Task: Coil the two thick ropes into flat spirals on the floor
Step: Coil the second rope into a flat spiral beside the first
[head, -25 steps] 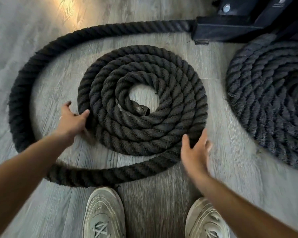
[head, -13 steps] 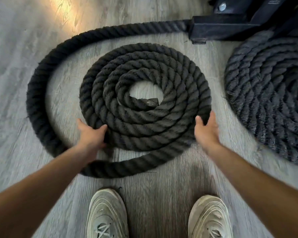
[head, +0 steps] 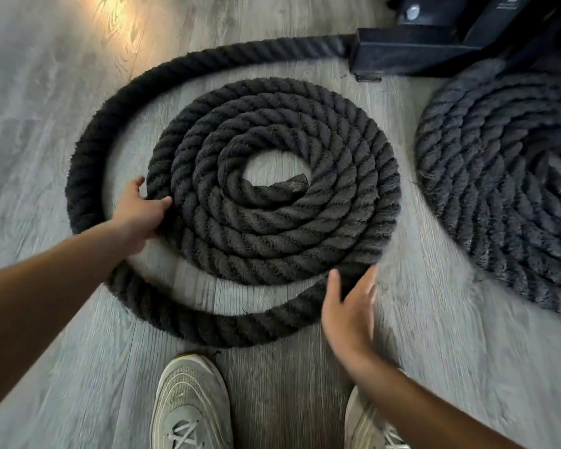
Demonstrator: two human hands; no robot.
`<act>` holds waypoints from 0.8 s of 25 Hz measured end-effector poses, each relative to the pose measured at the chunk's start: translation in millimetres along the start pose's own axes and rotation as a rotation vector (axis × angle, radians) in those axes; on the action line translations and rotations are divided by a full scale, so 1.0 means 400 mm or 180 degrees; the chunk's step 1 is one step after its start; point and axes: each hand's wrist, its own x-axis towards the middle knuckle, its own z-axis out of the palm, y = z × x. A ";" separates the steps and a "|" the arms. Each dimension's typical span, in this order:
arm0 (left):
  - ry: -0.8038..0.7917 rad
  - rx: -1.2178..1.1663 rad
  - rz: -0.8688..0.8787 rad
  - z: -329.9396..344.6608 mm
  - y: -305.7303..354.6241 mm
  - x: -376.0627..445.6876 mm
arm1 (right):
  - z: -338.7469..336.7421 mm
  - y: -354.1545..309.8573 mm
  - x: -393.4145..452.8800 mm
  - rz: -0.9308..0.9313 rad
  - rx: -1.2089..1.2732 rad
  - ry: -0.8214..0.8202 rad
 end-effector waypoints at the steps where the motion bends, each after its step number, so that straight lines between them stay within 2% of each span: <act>1: -0.0001 0.0066 0.0075 0.005 0.001 0.005 | 0.014 -0.002 -0.020 0.0088 -0.0029 -0.0093; 4: 0.0058 0.0014 0.0060 0.009 -0.011 -0.002 | 0.010 -0.032 0.018 0.0309 0.0001 -0.0231; 7: -0.0065 -0.0180 -0.0321 0.014 -0.035 -0.049 | -0.041 -0.042 0.128 0.0218 0.0075 -0.0038; 9: -0.0164 -0.0235 -0.0384 0.055 -0.063 -0.106 | -0.082 -0.054 0.220 0.0140 -0.0010 0.0127; 12: -0.0507 0.0027 -0.0491 0.119 -0.093 -0.157 | -0.129 -0.085 0.355 0.0318 -0.0064 0.0369; 14: -0.0762 0.0484 -0.0525 0.109 -0.080 -0.154 | -0.132 -0.100 0.386 0.0349 -0.0043 0.0416; 16: -0.0491 0.1741 -0.0030 0.053 -0.052 -0.127 | -0.112 -0.096 0.336 0.0248 -0.0056 0.0446; 18: -0.0136 0.3064 0.1105 -0.002 -0.033 -0.086 | -0.080 -0.064 0.222 0.0164 0.0088 0.0366; 19: -0.0291 0.3371 0.1721 -0.015 -0.022 -0.069 | -0.063 -0.046 0.150 0.0175 0.0165 0.0252; 20: -0.0658 0.3614 0.2194 -0.020 -0.009 -0.052 | -0.044 -0.028 0.081 0.0182 0.0231 0.0115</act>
